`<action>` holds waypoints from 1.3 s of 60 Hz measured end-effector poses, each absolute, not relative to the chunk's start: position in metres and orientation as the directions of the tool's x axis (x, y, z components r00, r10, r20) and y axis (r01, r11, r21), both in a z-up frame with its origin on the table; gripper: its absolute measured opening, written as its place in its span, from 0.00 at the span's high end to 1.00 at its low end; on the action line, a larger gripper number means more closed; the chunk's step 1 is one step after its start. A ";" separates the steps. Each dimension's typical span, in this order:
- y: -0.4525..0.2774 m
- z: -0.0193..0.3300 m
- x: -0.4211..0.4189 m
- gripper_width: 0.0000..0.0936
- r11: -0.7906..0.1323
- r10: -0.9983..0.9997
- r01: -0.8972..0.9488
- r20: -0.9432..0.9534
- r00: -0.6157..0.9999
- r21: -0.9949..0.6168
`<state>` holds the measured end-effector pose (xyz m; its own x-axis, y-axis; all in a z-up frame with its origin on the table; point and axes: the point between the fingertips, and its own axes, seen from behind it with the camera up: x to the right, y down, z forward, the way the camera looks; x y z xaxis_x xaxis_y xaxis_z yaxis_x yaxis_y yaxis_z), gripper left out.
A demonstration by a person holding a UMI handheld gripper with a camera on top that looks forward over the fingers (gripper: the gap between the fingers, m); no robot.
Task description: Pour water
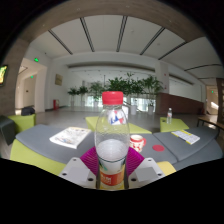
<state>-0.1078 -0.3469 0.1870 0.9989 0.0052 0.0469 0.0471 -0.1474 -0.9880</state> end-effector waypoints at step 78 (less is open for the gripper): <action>-0.024 0.203 -0.074 0.67 -0.340 0.069 -0.840 -0.879 -0.471 0.423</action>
<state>-0.0738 -0.0242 0.2025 -0.4711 0.0691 -0.8794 -0.8398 -0.3399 0.4232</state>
